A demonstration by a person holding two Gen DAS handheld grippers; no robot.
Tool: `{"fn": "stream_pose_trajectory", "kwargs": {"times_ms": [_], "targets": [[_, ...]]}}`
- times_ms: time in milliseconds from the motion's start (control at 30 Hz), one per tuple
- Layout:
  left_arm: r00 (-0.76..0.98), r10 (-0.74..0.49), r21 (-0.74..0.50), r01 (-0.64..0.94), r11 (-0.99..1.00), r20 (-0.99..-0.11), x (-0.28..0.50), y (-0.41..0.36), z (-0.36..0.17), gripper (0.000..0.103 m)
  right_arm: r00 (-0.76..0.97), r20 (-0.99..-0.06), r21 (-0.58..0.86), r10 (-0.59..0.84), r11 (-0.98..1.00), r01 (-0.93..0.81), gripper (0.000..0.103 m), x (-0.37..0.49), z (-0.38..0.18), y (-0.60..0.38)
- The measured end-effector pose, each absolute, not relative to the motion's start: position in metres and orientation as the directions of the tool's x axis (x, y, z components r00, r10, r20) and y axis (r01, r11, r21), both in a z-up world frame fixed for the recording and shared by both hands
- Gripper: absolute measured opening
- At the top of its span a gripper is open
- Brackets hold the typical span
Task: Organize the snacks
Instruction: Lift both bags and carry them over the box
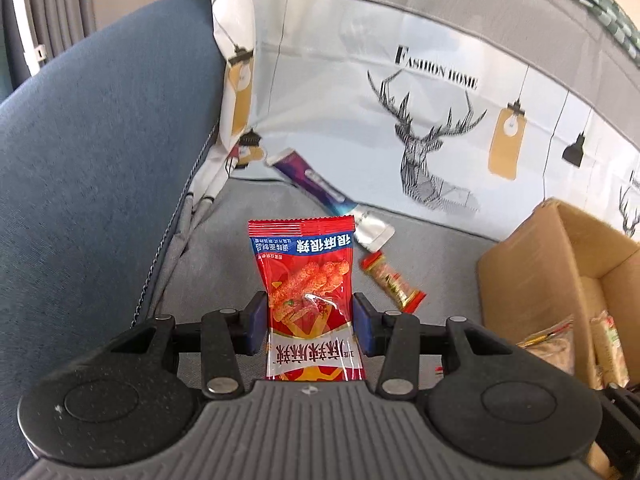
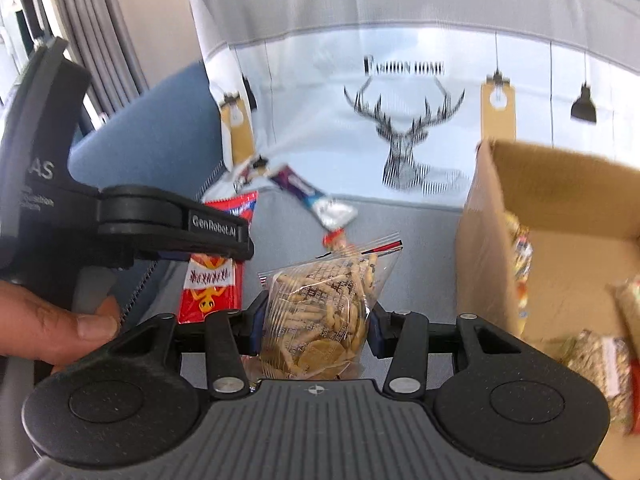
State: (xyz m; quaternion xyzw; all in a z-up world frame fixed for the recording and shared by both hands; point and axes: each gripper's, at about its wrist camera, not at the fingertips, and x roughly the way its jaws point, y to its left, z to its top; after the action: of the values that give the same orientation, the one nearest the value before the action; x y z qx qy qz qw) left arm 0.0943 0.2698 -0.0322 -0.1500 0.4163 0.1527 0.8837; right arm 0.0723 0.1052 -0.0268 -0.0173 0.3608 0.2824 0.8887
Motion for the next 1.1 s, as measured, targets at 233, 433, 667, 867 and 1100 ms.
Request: {"fn": "stream_pose_trajectory", "kwargs": {"times_ms": [233,433,667,867,1100], "targets": [[0.742,0.169,-0.225,-0.399,0.889,-0.649,0.085,0.256,0.007,0.048,0.652,-0.521,0.179,0.551,0.817,-0.547,0.049,0.062,0.006,0.072],[0.855,0.14,-0.286,-0.315,0.905,-0.499,0.082,0.222,0.036,0.048,0.739,-0.363,0.141,0.567,0.818,-0.558,0.049,0.054,0.034,0.03],[0.918,0.026,-0.341,-0.173,0.924,-0.395,0.09,0.177,0.048,0.048,0.838,-0.256,0.128,0.482,0.876,-0.465,0.049,0.067,0.05,-0.025],[0.94,-0.071,-0.309,-0.038,0.95,-0.335,0.093,0.131,0.055,0.048,0.889,-0.291,0.147,0.353,0.935,-0.323,0.049,0.09,0.042,-0.069],[0.926,-0.163,-0.272,0.069,0.96,-0.34,0.097,0.089,0.047,0.048,0.941,-0.27,0.212,0.205,0.966,-0.15,0.049,0.096,0.036,-0.112]]}}
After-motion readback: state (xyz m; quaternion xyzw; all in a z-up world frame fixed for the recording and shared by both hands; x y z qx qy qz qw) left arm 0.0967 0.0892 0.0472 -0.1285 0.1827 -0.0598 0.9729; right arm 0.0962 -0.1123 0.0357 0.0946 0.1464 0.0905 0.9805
